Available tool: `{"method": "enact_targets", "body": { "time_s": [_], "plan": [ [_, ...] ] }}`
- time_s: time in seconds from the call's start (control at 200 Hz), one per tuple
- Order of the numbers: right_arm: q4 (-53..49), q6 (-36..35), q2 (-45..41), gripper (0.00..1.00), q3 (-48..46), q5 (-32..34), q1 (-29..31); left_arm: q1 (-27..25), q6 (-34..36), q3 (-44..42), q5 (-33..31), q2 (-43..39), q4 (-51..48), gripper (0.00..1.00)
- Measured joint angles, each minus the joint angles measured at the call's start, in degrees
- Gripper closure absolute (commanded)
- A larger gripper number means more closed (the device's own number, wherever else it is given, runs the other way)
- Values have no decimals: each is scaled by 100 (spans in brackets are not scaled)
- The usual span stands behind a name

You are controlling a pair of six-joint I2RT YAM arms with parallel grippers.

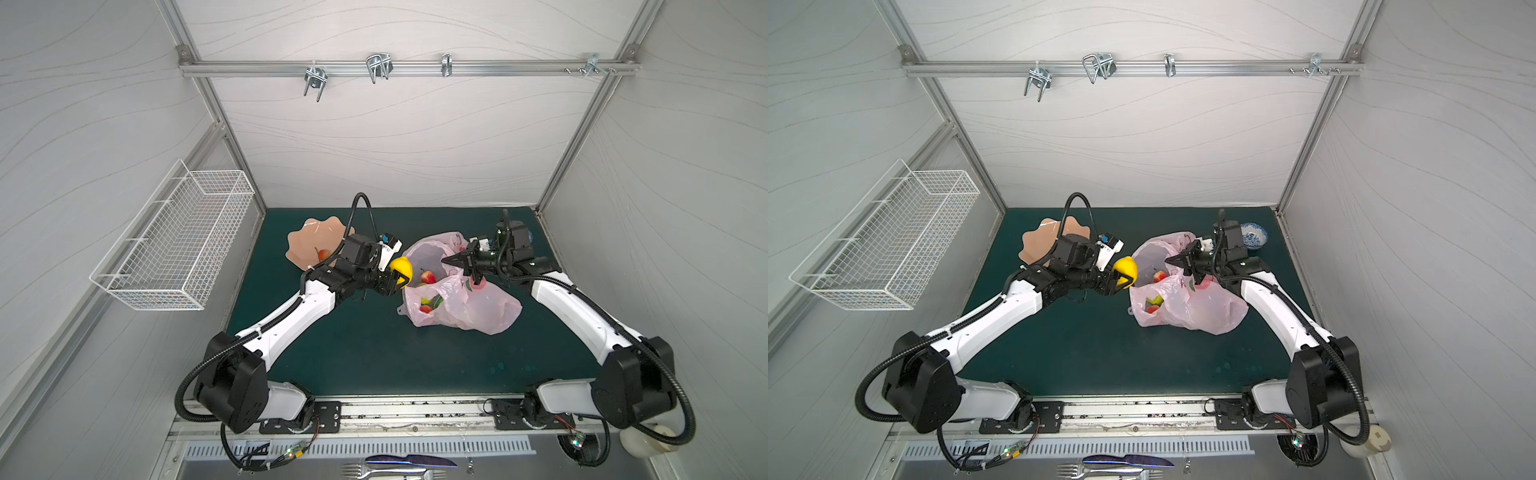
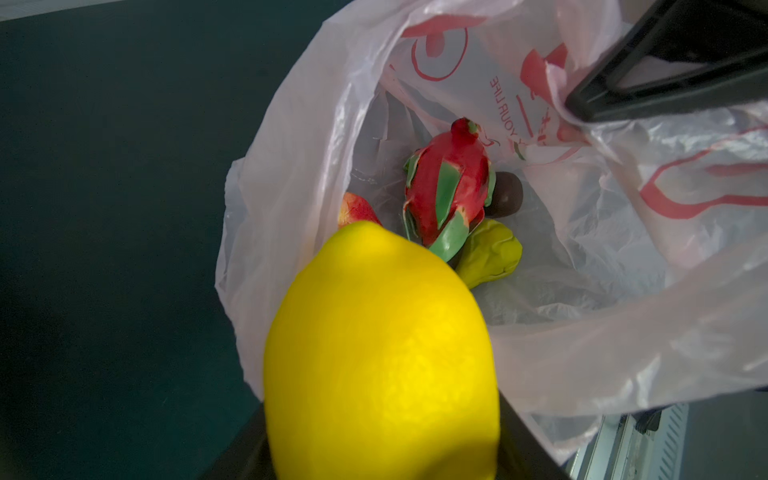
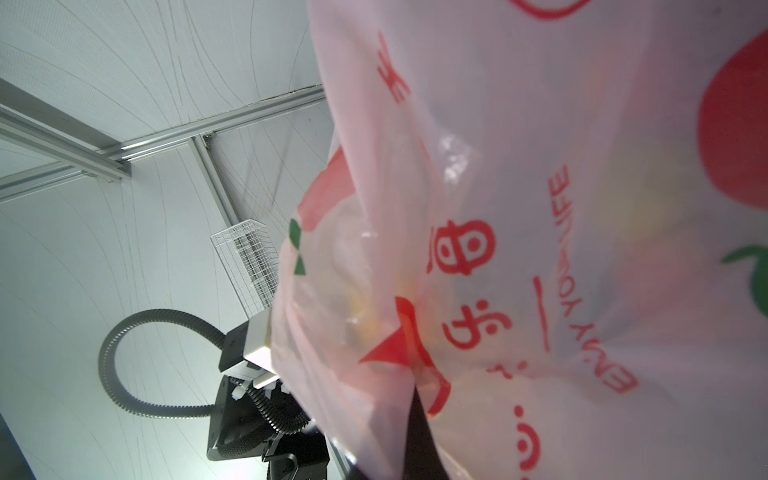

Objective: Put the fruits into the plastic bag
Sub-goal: 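Carry the yellow lemon with the left gripper over the bag mouth, then lower the yellow lemon into the bag held open by the right gripper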

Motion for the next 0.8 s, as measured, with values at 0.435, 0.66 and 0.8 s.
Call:
{"method": "enact_targets", "body": {
  "time_s": [0.435,0.66,0.8],
  "plan": [
    [0,2,-33,100,-22,0,-2,-306,-72,345,-133,623,302,80],
    [2,2,-33,100,-22,-2,-9,-544,-122,275,-44,619,409,80],
    [2,2,-31,100,-20,-4,-11,-741,-173,-20,11,573,448,80]
  ]
}}
